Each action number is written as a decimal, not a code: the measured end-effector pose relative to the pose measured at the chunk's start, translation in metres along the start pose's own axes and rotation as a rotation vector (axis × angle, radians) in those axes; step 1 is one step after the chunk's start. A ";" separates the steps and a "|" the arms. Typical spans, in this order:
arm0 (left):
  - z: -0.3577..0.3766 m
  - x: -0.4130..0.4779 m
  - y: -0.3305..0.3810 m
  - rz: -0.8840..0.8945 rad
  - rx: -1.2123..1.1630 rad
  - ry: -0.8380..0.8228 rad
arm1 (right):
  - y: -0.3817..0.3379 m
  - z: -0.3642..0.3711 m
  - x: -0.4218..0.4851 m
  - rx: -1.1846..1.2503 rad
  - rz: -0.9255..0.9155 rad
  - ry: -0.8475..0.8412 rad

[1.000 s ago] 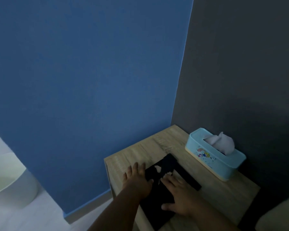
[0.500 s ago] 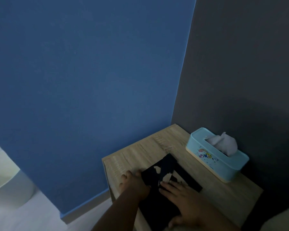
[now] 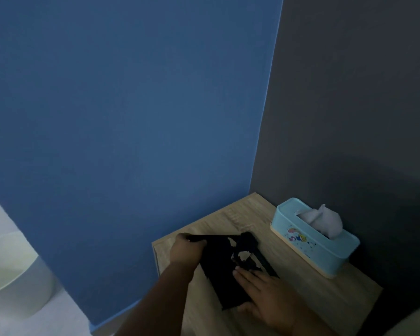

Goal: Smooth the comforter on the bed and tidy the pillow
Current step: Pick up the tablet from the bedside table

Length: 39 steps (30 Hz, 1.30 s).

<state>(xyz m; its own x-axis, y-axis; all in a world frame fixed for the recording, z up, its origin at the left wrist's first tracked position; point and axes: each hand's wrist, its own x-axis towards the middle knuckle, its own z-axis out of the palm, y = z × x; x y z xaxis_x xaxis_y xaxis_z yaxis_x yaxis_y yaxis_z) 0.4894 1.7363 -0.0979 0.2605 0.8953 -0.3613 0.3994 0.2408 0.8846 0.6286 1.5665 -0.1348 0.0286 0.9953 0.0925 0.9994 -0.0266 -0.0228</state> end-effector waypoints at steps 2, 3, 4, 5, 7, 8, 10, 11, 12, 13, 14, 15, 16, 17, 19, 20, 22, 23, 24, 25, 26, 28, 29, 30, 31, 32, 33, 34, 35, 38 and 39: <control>0.001 -0.001 0.005 -0.044 -0.179 -0.047 | -0.007 -0.004 0.004 0.045 0.052 0.012; 0.002 -0.002 0.009 -0.062 -0.262 -0.085 | -0.011 -0.005 0.006 0.059 0.062 0.019; 0.002 -0.005 0.013 -0.071 -0.337 -0.117 | -0.014 -0.007 0.008 0.063 0.069 0.026; 0.003 -0.008 0.017 -0.073 -0.388 -0.139 | -0.017 -0.010 0.010 0.061 0.065 0.061; 0.002 -0.016 0.025 -0.051 -0.433 -0.178 | -0.020 -0.017 0.013 0.118 0.103 0.099; 0.002 -0.020 0.029 -0.032 -0.443 -0.193 | -0.022 -0.021 0.014 0.173 0.135 0.096; 0.001 -0.027 0.038 0.001 -0.464 -0.216 | -0.027 -0.033 0.014 0.242 0.205 0.146; 0.001 -0.029 0.043 0.013 -0.486 -0.229 | -0.028 -0.041 0.015 0.223 0.242 0.181; 0.001 -0.030 0.047 0.022 -0.506 -0.240 | -0.029 -0.048 0.016 0.215 0.286 0.220; 0.001 -0.032 0.051 0.035 -0.513 -0.253 | -0.030 -0.048 0.016 0.250 0.329 0.273; 0.002 -0.034 0.056 0.050 -0.506 -0.262 | -0.029 -0.048 0.014 0.335 0.370 0.255; 0.002 -0.036 0.060 0.065 -0.501 -0.274 | -0.029 -0.052 0.012 0.380 0.397 0.270; 0.002 -0.039 0.064 0.077 -0.500 -0.292 | -0.029 -0.055 0.011 0.416 0.415 0.293; 0.004 -0.042 0.068 0.090 -0.495 -0.309 | -0.030 -0.058 0.011 0.451 0.425 0.338; 0.006 -0.049 0.073 0.115 -0.471 -0.337 | -0.032 -0.059 0.014 0.481 0.442 0.452; 0.008 -0.052 0.075 0.124 -0.464 -0.349 | -0.032 -0.058 0.016 0.497 0.452 0.490; 0.010 -0.056 0.074 0.120 -0.437 -0.373 | -0.031 -0.059 0.018 0.579 0.492 0.457; 0.010 -0.057 0.072 0.113 -0.412 -0.390 | -0.032 -0.061 0.020 0.602 0.497 0.418; 0.010 -0.058 0.068 0.119 -0.361 -0.412 | -0.032 -0.064 0.022 0.606 0.489 0.402; 0.008 -0.061 0.065 0.137 -0.297 -0.437 | -0.032 -0.067 0.024 0.605 0.483 0.411; 0.006 -0.061 0.060 0.158 -0.215 -0.471 | -0.032 -0.067 0.028 0.607 0.478 0.441; 0.003 -0.062 0.051 0.228 -0.027 -0.580 | -0.035 -0.069 0.035 0.632 0.467 0.472; 0.002 -0.062 0.046 0.268 0.059 -0.622 | -0.037 -0.069 0.039 0.648 0.467 0.464; 0.003 -0.061 0.042 0.296 0.108 -0.642 | -0.038 -0.069 0.043 0.662 0.466 0.450; 0.003 -0.060 0.039 0.321 0.120 -0.640 | -0.040 -0.069 0.047 0.674 0.465 0.437; 0.004 -0.059 0.037 0.345 0.113 -0.628 | -0.043 -0.071 0.050 0.693 0.461 0.429; 0.006 -0.058 0.035 0.373 0.107 -0.601 | -0.046 -0.072 0.054 0.717 0.453 0.434; 0.007 -0.057 0.034 0.399 0.118 -0.559 | -0.049 -0.074 0.057 0.738 0.449 0.442; 0.007 -0.056 0.033 0.423 0.132 -0.509 | -0.051 -0.075 0.060 0.757 0.447 0.445; 0.008 -0.048 0.032 0.416 0.158 -0.396 | -0.054 -0.076 0.067 0.838 0.445 0.383; 0.007 -0.045 0.031 0.396 0.152 -0.377 | -0.054 -0.076 0.069 0.865 0.443 0.342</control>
<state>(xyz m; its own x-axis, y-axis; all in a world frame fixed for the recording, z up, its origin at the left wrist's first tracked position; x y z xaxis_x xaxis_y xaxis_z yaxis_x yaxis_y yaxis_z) 0.4965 1.7010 -0.0568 0.7006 0.7041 -0.1157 0.3223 -0.1677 0.9316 0.5785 1.6292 -0.0517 0.5302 0.8292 0.1768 0.5454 -0.1739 -0.8199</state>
